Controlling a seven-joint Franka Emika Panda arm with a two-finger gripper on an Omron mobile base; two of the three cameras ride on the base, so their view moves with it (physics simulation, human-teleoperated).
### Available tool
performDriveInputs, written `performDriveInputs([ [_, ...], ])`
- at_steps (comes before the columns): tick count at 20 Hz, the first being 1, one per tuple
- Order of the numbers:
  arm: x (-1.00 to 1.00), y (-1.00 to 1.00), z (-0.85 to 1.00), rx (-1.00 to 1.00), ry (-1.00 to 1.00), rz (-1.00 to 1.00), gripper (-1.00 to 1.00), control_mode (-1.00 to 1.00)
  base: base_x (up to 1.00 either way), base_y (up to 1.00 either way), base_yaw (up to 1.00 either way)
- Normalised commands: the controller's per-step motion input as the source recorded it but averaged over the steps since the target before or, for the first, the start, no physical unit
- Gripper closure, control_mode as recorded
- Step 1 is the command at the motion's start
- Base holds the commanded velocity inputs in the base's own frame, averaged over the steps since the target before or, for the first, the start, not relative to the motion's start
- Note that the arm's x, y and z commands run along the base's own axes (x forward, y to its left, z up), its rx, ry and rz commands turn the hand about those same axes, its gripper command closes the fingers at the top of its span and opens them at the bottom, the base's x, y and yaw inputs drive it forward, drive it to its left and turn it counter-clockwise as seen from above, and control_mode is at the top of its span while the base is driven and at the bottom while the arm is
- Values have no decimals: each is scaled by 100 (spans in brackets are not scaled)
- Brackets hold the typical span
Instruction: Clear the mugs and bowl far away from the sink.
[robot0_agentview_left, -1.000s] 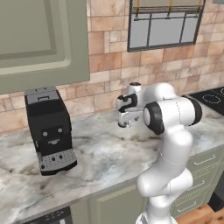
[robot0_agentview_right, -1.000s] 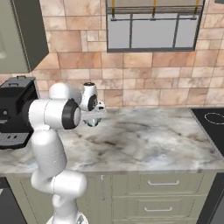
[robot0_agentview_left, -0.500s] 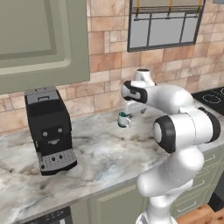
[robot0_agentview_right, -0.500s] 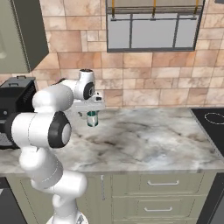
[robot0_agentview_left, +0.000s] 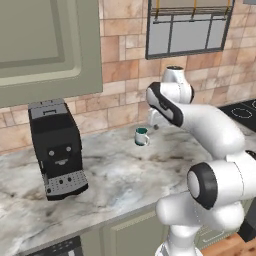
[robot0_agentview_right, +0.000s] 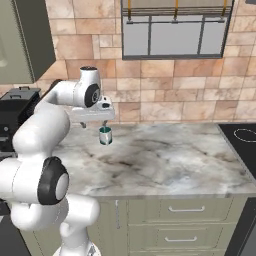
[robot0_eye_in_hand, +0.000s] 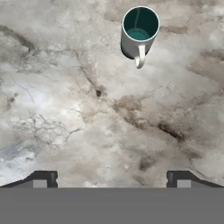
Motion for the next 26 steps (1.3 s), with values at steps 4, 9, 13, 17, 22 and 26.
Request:
performDriveInputs([
  [4, -50, 0, 28, 0, -16, -10, -100, -100, 0, 0, 0],
  [9, -35, 0, 37, 0, -13, -10, -100, -100, 0, 0, 0],
  [13, -25, 4, 19, 0, -7, -6, -100, -100, 0, 0, 0],
  [17, -14, 0, 35, 0, -2, -4, -100, -100, 0, 0, 0],
  [22, -20, 0, 29, 0, 0, -2, -100, -100, 0, 0, 0],
  [26, -27, 0, 2, 0, -2, 0, -100, -100, 0, 0, 0],
])
